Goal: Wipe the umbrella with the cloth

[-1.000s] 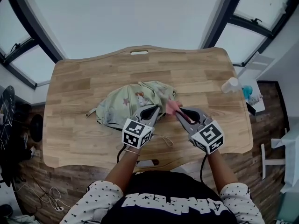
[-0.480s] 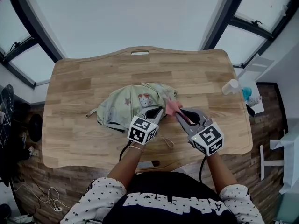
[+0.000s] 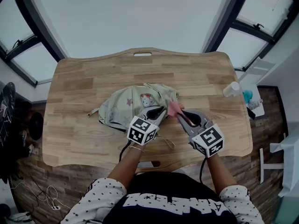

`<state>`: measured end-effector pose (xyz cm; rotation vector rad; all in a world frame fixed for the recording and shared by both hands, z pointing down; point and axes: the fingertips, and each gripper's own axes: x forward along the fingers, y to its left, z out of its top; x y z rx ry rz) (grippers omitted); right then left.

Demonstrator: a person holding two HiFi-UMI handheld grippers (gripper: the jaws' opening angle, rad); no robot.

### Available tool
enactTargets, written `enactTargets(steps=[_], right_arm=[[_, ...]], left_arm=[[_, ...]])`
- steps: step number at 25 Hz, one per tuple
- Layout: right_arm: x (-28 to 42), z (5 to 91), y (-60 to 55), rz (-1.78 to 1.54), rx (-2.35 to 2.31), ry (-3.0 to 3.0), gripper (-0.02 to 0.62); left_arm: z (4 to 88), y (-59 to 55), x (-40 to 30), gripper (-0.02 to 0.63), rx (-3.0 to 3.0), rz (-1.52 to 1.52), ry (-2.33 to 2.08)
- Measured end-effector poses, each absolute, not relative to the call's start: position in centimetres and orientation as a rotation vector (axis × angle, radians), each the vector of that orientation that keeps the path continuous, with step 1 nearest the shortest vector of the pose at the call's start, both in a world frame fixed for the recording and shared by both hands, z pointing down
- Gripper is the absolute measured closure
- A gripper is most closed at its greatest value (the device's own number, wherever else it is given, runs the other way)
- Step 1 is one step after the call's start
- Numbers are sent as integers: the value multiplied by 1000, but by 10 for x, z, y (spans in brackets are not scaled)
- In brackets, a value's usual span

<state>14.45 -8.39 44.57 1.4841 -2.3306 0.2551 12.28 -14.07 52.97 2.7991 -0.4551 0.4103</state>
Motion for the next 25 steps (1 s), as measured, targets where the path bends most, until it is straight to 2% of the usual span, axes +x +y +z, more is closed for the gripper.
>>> enactTargets(steps=[2, 5, 13, 25], right_arm=[[144, 447, -83, 266, 1482, -2330, 549], [142, 445, -85, 263, 1484, -2345, 549], [129, 435, -96, 215, 1449, -2391, 549], [73, 414, -134, 140, 1330, -2485, 548]], left_arm=[[525, -139, 121, 566, 2810, 394, -456], [518, -135, 117, 523, 2804, 358, -452], [503, -131, 90, 523, 2792, 273, -564], [493, -113, 58, 522, 2771, 215, -582]])
